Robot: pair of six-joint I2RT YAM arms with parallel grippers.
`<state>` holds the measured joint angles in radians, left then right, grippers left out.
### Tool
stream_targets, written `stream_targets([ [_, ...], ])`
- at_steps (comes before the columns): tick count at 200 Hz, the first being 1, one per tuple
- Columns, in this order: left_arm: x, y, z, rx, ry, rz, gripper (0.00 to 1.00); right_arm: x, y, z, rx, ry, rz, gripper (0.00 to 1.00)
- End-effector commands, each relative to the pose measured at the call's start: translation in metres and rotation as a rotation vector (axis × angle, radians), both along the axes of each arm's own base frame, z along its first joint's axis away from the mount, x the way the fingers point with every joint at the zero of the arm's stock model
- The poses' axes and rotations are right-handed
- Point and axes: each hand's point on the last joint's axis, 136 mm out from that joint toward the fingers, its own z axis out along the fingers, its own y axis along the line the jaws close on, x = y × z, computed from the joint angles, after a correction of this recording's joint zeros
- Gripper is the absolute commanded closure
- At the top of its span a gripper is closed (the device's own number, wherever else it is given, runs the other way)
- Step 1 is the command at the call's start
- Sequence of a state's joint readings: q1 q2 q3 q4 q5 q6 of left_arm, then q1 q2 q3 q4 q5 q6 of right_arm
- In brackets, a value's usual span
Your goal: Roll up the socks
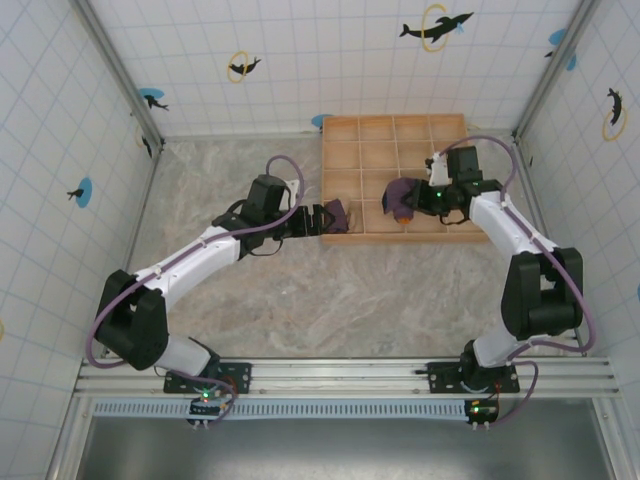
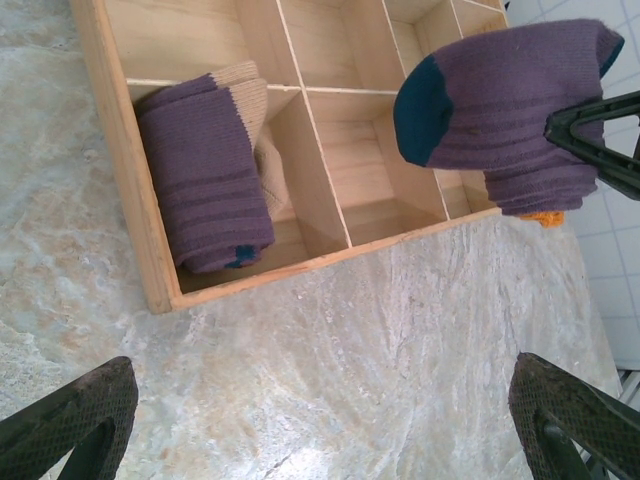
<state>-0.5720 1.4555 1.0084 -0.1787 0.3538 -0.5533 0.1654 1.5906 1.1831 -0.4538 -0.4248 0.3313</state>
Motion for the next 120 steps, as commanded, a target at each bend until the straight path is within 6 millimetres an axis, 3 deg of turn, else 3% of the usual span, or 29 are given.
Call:
stream_targets([
  [1, -0.002, 0.003, -0.007, 0.013, 0.014, -0.003, 0.03, -0.005, -0.016, -0.014, -0.168, 0.066, -0.01, 0.92],
  [57, -0.004, 0.003, -0.012, 0.013, 0.032, -0.007, 0.03, -0.002, -0.008, -0.021, -0.388, 0.097, 0.022, 0.93],
  [120, -0.006, 0.002, -0.009, 0.001, 0.03, -0.016, 0.03, 0.008, 0.03, -0.052, -0.487, 0.186, 0.097, 0.94],
])
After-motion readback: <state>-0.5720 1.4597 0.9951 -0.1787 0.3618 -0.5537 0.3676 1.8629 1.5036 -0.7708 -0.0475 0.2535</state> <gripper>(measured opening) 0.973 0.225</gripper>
